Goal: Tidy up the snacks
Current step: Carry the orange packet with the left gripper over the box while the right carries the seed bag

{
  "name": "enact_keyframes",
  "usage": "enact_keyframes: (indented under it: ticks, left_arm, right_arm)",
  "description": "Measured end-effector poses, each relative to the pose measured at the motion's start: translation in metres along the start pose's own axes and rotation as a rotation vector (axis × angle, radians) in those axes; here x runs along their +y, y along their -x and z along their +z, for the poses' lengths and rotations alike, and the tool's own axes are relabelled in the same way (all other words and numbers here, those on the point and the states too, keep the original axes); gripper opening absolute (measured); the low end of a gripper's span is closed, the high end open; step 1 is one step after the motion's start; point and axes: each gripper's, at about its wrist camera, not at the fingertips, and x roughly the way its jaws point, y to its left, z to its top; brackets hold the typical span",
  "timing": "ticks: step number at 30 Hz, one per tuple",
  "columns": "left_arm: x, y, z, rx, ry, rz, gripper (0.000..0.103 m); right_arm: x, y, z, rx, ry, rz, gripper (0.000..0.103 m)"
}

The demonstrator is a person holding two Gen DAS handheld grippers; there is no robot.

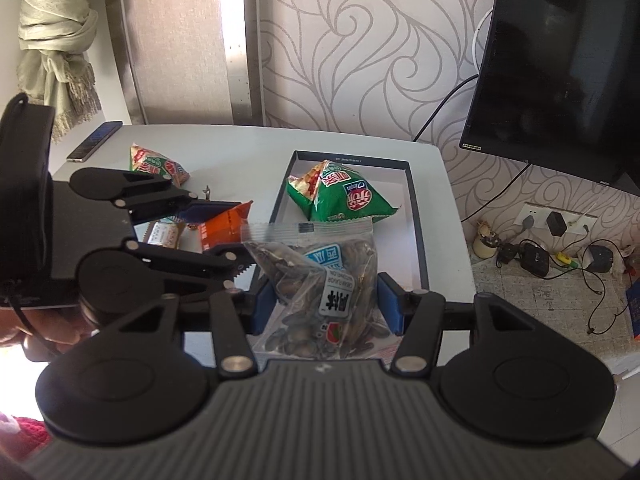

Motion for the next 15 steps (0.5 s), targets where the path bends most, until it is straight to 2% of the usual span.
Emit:
enact_keyframes:
  ticks: [15]
  left_arm:
    - [-0.012,-0.046,0.009,0.026,0.045,0.023,0.046]
  right_arm:
    - [-0.034,-0.006,0.002,0.006,0.03,0.012,0.057]
